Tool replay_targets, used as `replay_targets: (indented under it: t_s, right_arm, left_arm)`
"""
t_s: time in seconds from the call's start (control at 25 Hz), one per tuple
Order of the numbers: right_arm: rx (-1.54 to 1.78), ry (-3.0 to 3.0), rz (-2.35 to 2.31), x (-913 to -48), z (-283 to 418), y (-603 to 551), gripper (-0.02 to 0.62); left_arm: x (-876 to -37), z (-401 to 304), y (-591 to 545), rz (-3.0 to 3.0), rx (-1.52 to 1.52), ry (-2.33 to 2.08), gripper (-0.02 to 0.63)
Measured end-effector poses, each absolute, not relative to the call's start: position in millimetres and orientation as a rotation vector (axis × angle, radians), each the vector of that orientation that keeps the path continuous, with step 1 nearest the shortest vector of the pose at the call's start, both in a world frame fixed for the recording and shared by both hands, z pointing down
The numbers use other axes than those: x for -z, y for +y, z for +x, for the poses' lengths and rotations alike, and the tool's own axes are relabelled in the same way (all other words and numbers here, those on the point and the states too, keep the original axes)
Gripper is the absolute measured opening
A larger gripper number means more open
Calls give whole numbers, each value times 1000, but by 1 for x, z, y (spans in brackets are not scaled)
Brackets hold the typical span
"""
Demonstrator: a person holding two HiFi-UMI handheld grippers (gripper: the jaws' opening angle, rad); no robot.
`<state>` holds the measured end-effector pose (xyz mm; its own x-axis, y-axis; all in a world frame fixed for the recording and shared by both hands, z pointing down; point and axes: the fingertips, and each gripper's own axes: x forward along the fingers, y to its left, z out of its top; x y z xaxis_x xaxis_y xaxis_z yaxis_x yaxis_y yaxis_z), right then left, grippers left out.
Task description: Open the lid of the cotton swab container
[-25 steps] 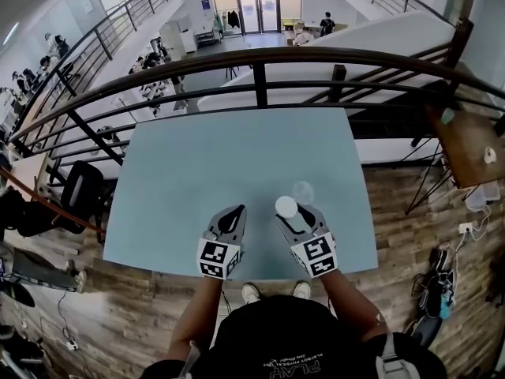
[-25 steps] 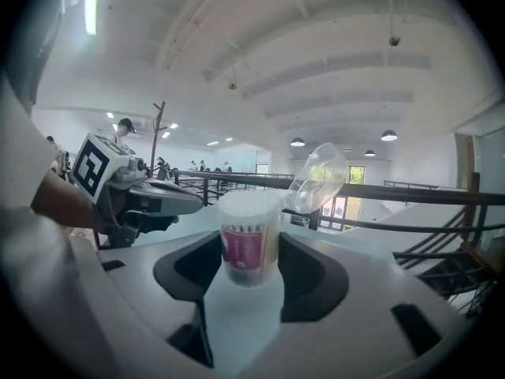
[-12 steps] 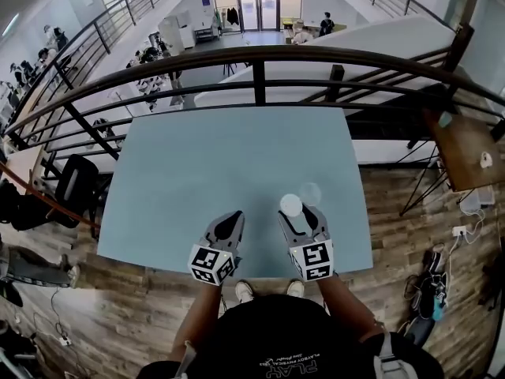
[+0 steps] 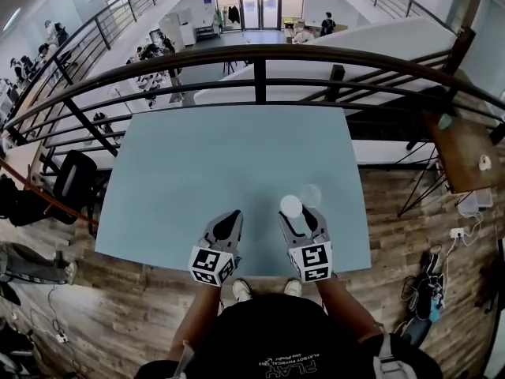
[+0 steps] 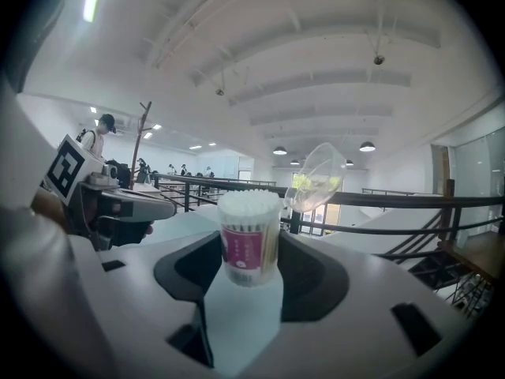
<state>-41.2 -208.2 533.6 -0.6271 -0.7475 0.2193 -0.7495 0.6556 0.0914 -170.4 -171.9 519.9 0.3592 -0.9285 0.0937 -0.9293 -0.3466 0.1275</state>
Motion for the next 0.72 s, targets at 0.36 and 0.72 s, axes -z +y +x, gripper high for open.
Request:
replay_targets:
  t_s: [0.36, 0.72]
  right_arm:
    - [21, -2659, 1159, -525, -53, -203, 233]
    - [-8, -2655, 1133, -532, -56, -200, 233]
  left_arm:
    - [-517, -174, -172, 2442, -36, -1766, 9]
    - [-514, -178, -167, 2440, -80, -1783, 9]
